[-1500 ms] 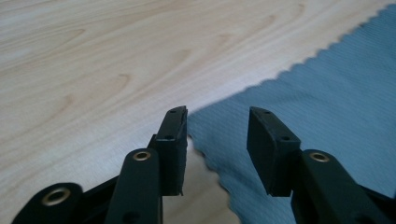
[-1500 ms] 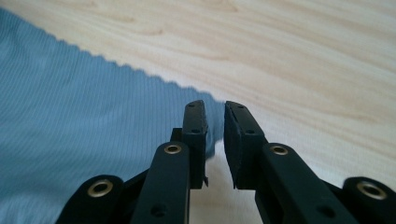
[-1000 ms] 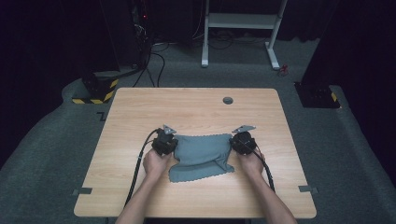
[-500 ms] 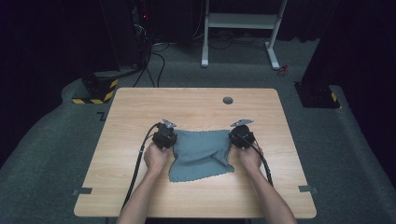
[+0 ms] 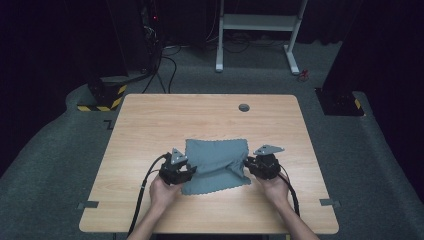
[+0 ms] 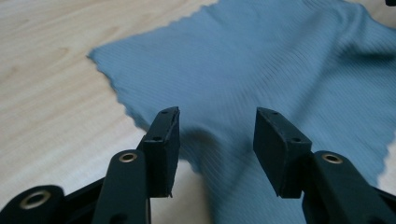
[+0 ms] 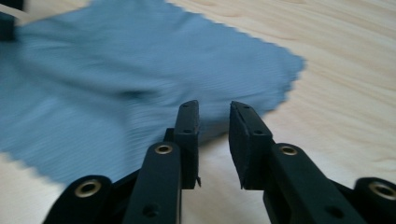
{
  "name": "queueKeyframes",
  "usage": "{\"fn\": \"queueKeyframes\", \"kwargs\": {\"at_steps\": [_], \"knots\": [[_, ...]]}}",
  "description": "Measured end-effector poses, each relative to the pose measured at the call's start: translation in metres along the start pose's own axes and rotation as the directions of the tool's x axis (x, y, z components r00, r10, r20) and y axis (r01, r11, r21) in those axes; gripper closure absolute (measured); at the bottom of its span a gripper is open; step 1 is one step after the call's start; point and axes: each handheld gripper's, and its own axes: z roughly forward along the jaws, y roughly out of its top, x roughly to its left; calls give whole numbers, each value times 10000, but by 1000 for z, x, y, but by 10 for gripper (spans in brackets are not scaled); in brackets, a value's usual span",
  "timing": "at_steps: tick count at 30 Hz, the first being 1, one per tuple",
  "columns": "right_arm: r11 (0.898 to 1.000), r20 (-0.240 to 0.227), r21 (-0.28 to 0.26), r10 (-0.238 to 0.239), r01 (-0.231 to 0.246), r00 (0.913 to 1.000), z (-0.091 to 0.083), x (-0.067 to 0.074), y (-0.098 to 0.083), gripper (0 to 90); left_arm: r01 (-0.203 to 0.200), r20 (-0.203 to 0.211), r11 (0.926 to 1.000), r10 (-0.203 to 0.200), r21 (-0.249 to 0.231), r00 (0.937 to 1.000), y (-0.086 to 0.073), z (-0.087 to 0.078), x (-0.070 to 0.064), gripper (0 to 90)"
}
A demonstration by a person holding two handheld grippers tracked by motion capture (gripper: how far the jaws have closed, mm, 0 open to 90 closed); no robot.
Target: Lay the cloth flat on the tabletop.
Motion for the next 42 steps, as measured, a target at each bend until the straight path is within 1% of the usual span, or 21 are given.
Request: {"fn": "queueKeyframes", "kwargs": {"at_steps": [1,4,7,9,10,11,13,15,17,20,21,22,23,25,27,30,33,35,36,38,42], "knots": [[9999,-144,-83,-80,79,9999,-3,5,-2,715,-63,-46,10000,63,11,10000,-4,-1,-2,509],[9998,-427,-178,-109,101,9990,-5,17,-8,681,145,-167,9999,-143,80,9998,-14,0,-3,505],[9998,-299,113,-168,171,9994,3,19,-10,671,218,-440,9995,-209,216,9988,-22,4,-1,496],[9993,-186,344,-150,156,9997,11,16,-11,679,246,-656,9994,-230,231,9976,-26,5,0,482],[9988,-114,477,-48,53,9999,14,16,-11,693,228,-698,9996,-218,142,9973,-28,5,0,475],[9982,-40,584,-100,102,9999,17,15,-12,716,276,-697,9996,-271,66,9972,-30,5,0,467],[9965,122,792,-294,283,9995,20,15,-13,789,290,-778,9996,-291,-28,9965,-32,4,0,454],[9944,116,965,-437,423,9990,23,14,-14,886,285,-781,9996,-290,-73,9965,-33,4,1,438],[9945,-10,957,-430,429,9991,23,13,-14,900,446,-748,9990,-447,-21,9962,-33,4,3,416],[9941,64,937,-546,538,9985,23,13,-14,899,448,-780,9990,-448,-15,9960,-33,4,2,394],[9960,49,823,-344,339,9994,21,12,-14,896,464,-783,9989,-463,-5,9959,-33,4,2,388],[9979,73,600,-247,242,9997,19,10,-14,861,473,-798,9989,-471,-1,9957,-33,4,2,383],[9994,71,347,45,-47,10000,15,10,-13,832,483,-834,9988,-482,-17,9953,-34,4,2,381],[9993,-147,-54,368,-369,9992,9,11,-11,781,518,-862,9986,-520,-40,9949,-34,4,1,379],[9998,-189,-145,152,-155,9997,6,16,-7,756,549,-852,9985,-553,-65,9948,-34,4,1,378],[9993,-97,163,-332,334,9994,12,26,-4,711,541,-854,9985,-544,-58,9949,-34,4,1,378],[9978,100,544,-381,375,9992,23,27,-3,696,552,-859,9985,-555,-57,9948,-34,4,1,378],[9963,184,799,-323,307,9993,30,26,-3,732,559,-857,9984,-562,-63,9947,-34,4,1,378],[9941,264,981,-492,464,9984,34,26,-5,796,568,-853,9984,-573,-74,9947,-34,4,1,378],[9935,349,986,-602,565,9976,34,26,-5,880,552,-864,9985,-555,-54,9947,-34,4,1,377],[9923,412,1084,-652,604,9970,32,22,-5,900,551,-860,9985,-555,-64,9947,-34,4,1,377]]}}
